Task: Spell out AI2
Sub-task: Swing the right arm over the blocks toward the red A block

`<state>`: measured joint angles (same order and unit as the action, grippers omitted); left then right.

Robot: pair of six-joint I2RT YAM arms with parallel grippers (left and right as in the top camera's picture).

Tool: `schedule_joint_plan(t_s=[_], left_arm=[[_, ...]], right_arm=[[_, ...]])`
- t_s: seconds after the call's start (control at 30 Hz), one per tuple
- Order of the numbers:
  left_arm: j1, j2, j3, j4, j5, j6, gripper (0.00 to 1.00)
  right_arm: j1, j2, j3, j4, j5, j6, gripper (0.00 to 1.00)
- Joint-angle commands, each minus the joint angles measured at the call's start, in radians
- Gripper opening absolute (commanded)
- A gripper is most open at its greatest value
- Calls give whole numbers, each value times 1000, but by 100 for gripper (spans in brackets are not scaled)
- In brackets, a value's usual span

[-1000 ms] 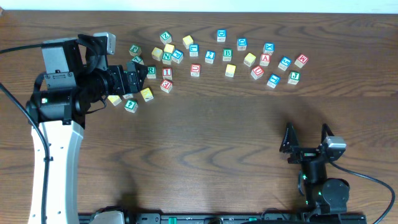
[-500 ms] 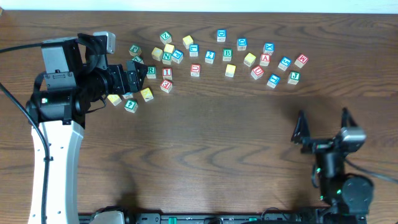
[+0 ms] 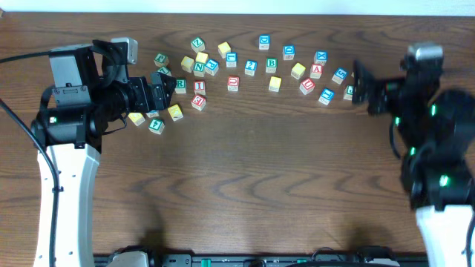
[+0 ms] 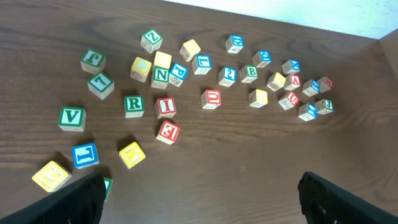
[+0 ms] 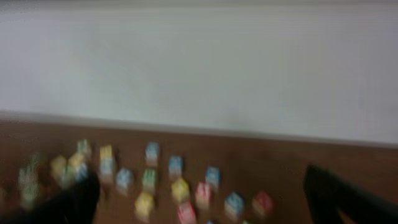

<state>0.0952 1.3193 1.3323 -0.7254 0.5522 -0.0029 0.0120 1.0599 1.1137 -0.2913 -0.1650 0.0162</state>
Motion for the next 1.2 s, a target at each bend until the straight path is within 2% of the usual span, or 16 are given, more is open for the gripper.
schedule_joint_plan(t_s=[0.0, 0.2, 0.4, 0.63, 0.9, 1.07, 1.17], left_arm=[[-1, 3, 22, 9, 13, 6, 98], [-1, 3, 22, 8, 13, 6, 98], [-1, 3, 22, 8, 13, 7, 98], [-1, 3, 22, 8, 13, 7, 98], [-1, 3, 22, -11, 13, 7, 98], [-1, 3, 20, -22, 13, 7, 98], [-1, 3, 20, -22, 13, 7, 98]], right_arm=[[-14, 157, 229, -123, -70, -33, 99], [-10, 480, 678, -450, -133, -33, 99], [-4, 640, 879, -535, -193, -31, 99], [3, 800, 991, -620, -193, 29, 99], [2, 916, 992, -717, -151, 34, 99], [4, 968, 991, -712, -211, 57, 99], [19, 985, 992, -713, -183, 61, 97]])
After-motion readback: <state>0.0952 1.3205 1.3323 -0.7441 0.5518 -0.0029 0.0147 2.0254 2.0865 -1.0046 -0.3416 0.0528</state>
